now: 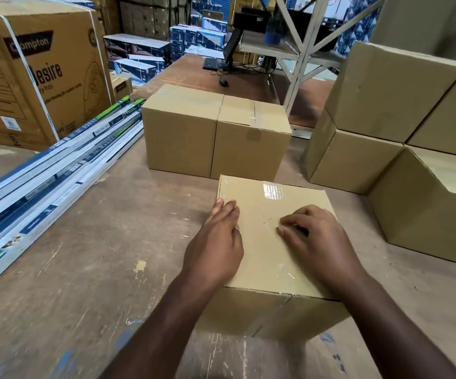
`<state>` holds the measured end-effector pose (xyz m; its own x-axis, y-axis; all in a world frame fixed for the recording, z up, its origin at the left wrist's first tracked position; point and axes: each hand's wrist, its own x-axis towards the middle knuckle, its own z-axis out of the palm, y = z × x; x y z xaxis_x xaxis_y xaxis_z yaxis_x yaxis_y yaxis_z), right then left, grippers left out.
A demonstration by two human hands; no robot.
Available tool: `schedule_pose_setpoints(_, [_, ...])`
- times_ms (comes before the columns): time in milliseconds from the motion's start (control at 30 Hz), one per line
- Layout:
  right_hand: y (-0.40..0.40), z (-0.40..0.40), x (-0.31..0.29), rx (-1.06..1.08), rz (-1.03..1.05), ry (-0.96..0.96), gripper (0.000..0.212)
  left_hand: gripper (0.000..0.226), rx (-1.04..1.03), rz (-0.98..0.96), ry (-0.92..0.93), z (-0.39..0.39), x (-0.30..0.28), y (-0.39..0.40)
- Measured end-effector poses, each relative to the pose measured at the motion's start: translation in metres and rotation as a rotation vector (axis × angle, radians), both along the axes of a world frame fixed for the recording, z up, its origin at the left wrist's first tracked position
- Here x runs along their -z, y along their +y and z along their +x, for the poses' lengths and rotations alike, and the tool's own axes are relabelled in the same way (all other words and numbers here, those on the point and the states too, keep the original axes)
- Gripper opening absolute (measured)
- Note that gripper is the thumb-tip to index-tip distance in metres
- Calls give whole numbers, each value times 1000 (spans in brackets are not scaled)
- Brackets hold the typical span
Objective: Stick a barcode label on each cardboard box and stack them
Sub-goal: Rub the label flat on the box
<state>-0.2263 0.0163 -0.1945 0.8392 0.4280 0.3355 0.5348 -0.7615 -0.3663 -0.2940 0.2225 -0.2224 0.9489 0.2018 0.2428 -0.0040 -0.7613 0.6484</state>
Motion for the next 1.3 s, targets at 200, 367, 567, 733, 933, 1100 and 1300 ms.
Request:
schedule_pose_setpoints(200, [7,12,-11,28,1,104,4,50,5,2,2,1,2,1])
schedule_pose_setpoints(367, [14,15,-22,61,-119,138,14,50,4,-9,-2,0,0,1])
schedule_pose_setpoints(567, [26,16,-27,94,-277,61,11,51,9,-29,5,-1,1,2])
schedule_pose_setpoints(733, [20,23,-24,107,-315,28,8,51,6,-42,10,-3,-2,0])
schedule_pose_setpoints(933, [-19,42,-23,238,-132,93,18,51,9,-32,21,-4,-3,-1])
schedule_pose_setpoints(1100, [-4,7,-14,174,-83,132,28,51,1,-22,27,-2,-4,-1])
schedule_pose_setpoints(1300, [14,-25,-4,-125,-455,249,75,51,-7,-18,24,-3,-4,-1])
